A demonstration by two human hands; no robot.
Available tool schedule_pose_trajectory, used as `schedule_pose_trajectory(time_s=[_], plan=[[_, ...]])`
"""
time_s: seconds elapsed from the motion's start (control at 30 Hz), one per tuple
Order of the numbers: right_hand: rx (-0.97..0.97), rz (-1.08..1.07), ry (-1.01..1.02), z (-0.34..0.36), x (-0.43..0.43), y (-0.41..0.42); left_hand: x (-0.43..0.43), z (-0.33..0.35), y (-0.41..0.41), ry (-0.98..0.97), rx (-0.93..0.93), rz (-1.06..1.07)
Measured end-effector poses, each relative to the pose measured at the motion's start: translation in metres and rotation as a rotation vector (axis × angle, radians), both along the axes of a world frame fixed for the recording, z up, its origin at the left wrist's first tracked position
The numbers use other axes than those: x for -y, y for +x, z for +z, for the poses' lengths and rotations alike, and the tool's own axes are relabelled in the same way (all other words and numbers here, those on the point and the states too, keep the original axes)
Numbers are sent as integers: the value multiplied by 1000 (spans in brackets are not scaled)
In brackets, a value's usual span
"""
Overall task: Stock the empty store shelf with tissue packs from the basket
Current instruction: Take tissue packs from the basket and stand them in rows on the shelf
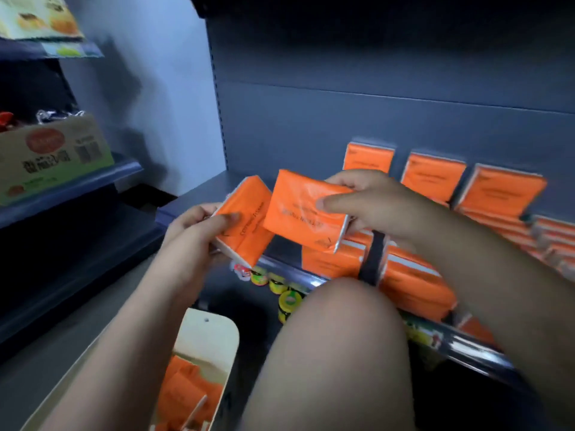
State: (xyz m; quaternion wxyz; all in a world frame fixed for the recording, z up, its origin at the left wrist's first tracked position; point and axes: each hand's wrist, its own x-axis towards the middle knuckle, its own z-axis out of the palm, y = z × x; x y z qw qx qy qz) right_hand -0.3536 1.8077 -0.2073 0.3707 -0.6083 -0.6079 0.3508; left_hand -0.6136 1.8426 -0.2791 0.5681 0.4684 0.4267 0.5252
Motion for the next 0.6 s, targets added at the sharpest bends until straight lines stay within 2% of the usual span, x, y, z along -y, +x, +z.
schedule_pose_trajectory(time_s=[0.27,0.6], plan=[[-6,-293,102,30,100,141,-6,62,164,152,-96,-440],[-308,-718,324,-15,164,269,-7,60,357,-71,40,-601]])
